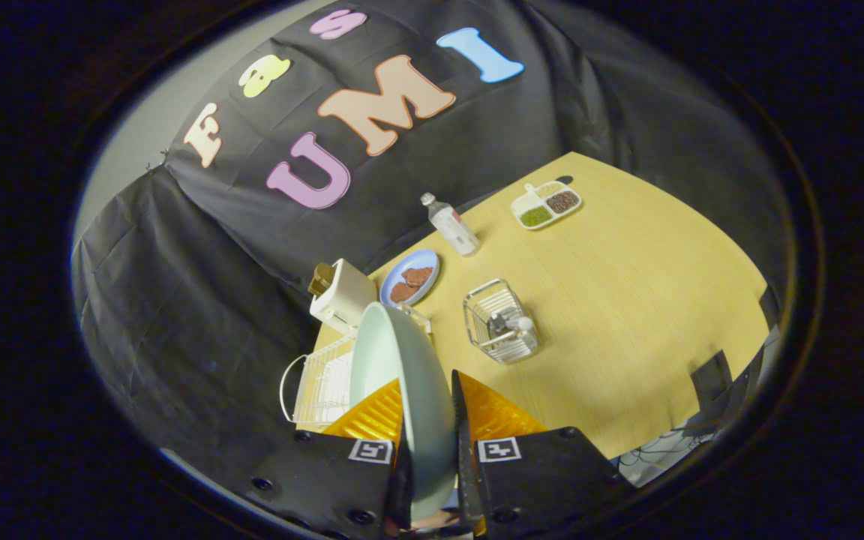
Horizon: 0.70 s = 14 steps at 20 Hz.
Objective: Take the plate from the dish rack, then take the spoon from the basket and place it into the plate.
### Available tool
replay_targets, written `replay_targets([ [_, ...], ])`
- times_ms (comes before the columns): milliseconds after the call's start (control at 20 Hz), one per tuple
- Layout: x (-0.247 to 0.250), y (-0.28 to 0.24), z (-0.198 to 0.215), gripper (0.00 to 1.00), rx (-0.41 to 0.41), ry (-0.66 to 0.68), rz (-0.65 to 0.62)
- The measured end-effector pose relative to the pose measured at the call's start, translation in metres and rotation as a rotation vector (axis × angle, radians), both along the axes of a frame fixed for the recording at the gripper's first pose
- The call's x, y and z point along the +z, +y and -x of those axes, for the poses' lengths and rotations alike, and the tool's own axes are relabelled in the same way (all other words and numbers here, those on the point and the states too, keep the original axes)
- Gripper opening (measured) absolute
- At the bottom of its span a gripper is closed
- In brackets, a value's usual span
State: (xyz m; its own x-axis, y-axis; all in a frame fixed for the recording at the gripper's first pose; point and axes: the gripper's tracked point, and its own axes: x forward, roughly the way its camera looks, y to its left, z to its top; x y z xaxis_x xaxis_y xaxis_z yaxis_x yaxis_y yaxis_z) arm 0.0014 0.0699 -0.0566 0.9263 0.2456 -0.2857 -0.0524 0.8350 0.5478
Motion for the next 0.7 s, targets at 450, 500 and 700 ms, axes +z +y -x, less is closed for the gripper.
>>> replay_targets([
  [450, -0.104, -0.019, -0.023, 0.27, -0.041, 0.023, -0.076],
  [500, -0.109, -0.019, -0.03, 0.27, -0.046, 0.019, -0.084],
  [700, -0.125, -0.027, -0.053, 0.27, -0.09, 0.01, -0.036],
])
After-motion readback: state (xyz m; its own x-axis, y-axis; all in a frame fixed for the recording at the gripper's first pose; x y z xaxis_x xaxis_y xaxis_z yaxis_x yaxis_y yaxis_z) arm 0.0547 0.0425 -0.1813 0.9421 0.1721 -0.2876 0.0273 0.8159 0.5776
